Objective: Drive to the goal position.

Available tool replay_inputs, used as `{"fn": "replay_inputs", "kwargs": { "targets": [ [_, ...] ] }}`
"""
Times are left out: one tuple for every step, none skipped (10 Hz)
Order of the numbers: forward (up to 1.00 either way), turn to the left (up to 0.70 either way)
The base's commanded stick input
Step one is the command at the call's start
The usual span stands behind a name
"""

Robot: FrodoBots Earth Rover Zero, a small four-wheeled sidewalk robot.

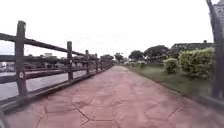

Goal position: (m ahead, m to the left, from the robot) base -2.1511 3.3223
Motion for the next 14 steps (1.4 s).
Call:
{"fn": "replay_inputs", "kwargs": {
  "targets": [
    [1.00,0.00],
    [1.00,0.00],
    [1.00,0.00],
    [1.00,0.00],
    [1.00,0.00],
    [1.00,0.00],
    [1.00,0.00],
    [1.00,0.00],
    [1.00,0.00],
    [1.00,0.00],
    [1.00,0.00],
    [1.00,0.00],
    [1.00,-0.24],
    [1.00,-0.12]
  ]
}}
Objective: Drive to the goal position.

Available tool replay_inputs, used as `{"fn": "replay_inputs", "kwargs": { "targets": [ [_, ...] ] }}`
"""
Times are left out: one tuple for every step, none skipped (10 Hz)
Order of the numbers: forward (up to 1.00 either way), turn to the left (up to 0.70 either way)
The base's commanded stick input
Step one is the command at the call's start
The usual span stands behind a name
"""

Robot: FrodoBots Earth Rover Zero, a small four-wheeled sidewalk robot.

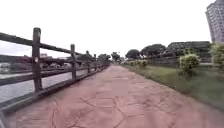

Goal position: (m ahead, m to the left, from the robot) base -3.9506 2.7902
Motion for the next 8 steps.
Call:
{"fn": "replay_inputs", "kwargs": {
  "targets": [
    [1.00,0.00],
    [1.00,0.00],
    [1.00,0.00],
    [1.00,0.00],
    [1.00,0.00],
    [1.00,0.00],
    [1.00,0.00],
    [1.00,0.00]
  ]
}}
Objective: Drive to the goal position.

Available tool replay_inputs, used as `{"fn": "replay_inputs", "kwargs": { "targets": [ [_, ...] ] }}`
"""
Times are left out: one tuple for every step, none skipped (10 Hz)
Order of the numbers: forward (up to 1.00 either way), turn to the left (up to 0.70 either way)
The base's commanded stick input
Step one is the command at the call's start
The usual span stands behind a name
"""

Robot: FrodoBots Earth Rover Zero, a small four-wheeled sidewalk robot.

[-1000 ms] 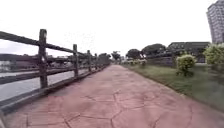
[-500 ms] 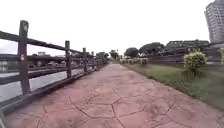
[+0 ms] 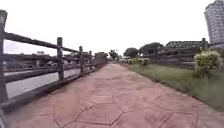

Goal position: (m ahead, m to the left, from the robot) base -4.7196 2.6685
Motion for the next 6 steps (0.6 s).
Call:
{"fn": "replay_inputs", "kwargs": {
  "targets": [
    [1.00,0.00],
    [1.00,0.00],
    [1.00,0.00],
    [1.00,0.00],
    [1.00,0.00],
    [1.00,0.00]
  ]
}}
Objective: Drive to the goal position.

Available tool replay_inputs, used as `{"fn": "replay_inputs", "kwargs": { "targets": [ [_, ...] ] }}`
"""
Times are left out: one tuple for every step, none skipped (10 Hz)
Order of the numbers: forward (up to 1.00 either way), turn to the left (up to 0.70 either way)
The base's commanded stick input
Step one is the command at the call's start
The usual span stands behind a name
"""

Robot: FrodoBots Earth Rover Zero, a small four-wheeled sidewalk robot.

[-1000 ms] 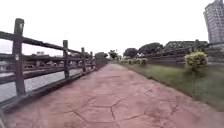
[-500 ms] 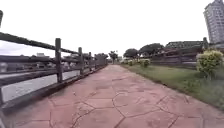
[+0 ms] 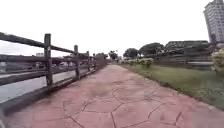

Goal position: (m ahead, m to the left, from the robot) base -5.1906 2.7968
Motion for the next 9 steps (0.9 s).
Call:
{"fn": "replay_inputs", "kwargs": {
  "targets": [
    [1.00,0.00],
    [1.00,0.00],
    [1.00,0.00],
    [1.00,0.00],
    [1.00,0.00],
    [1.00,0.00],
    [1.00,0.00],
    [1.00,0.00],
    [1.00,0.00]
  ]
}}
